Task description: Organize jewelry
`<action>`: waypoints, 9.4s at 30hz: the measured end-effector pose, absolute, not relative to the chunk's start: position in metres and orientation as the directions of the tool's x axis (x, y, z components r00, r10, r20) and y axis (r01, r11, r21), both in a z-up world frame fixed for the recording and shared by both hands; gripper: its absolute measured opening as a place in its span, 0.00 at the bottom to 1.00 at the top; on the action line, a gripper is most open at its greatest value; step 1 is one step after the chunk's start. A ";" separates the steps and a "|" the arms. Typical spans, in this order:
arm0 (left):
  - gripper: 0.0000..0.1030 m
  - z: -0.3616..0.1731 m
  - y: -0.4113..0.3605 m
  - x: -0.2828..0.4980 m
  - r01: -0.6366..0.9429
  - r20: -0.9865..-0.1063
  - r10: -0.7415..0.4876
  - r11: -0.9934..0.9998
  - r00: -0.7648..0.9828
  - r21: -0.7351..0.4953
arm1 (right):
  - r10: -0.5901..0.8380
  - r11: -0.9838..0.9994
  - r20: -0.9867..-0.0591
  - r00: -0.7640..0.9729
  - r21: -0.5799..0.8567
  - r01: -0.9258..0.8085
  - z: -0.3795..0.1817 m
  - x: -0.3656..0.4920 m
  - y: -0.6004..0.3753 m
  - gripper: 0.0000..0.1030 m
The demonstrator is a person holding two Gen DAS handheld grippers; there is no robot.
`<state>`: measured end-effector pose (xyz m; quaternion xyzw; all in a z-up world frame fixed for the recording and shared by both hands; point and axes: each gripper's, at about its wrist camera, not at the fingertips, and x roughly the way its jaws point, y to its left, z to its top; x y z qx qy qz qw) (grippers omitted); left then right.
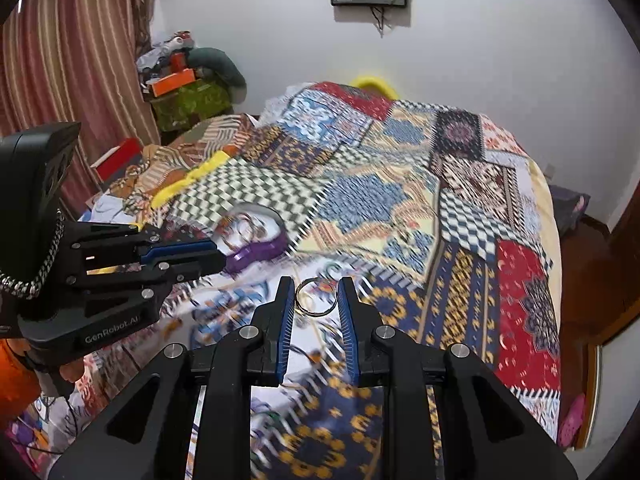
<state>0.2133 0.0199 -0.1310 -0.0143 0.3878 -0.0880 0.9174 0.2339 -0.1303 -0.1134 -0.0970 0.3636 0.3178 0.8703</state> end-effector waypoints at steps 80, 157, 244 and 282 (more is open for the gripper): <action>0.27 -0.148 0.101 0.231 0.011 -0.737 -0.086 0.994 0.670 -0.106 | 0.486 0.746 -0.752 0.447 0.090 -0.660 -0.114 0.286 -0.057 0.30; 0.17 -0.195 -0.017 0.253 0.212 -0.798 -0.229 0.969 0.558 -0.129 | 0.466 0.802 -0.754 0.463 0.138 -0.582 -0.144 0.259 -0.154 0.10; 0.23 -0.167 0.136 0.232 -0.030 -0.731 -0.066 0.993 0.679 -0.118 | 0.504 0.701 -0.794 0.339 0.147 -0.698 -0.143 0.294 -0.013 0.15; 0.94 0.034 0.058 -0.005 -0.132 -0.063 0.130 0.990 0.990 -0.038 | 0.500 0.866 -0.069 0.863 0.011 -0.500 0.036 0.063 -0.133 1.00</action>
